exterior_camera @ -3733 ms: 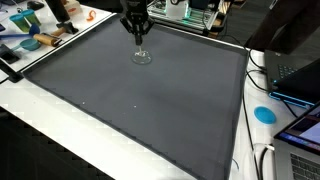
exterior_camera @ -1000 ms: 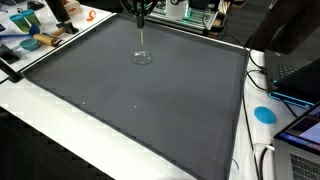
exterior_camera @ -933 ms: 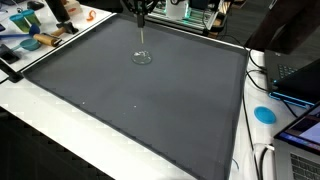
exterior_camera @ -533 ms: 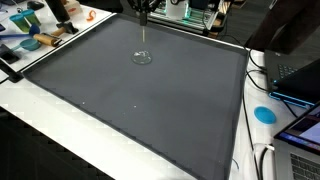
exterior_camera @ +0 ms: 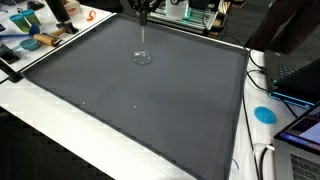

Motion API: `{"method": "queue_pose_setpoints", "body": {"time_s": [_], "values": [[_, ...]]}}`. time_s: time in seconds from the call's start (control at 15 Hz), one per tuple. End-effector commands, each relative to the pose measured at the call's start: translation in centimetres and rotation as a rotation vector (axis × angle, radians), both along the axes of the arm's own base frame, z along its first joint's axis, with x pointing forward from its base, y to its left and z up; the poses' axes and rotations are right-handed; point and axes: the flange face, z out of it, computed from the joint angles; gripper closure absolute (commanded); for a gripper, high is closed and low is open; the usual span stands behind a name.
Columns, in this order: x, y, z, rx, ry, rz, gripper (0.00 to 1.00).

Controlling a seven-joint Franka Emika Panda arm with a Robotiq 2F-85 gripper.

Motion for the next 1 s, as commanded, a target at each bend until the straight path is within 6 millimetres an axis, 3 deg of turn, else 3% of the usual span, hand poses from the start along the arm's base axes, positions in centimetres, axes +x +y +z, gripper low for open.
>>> {"method": "queue_pose_setpoints", "body": {"time_s": [0.0,0.93], "values": [[-0.2,2.5,-0.3,-0.077,0.005,-0.015,0.97],[-0.4,9.2,-2.0,-0.299,-0.003,-0.060,0.97]]}}
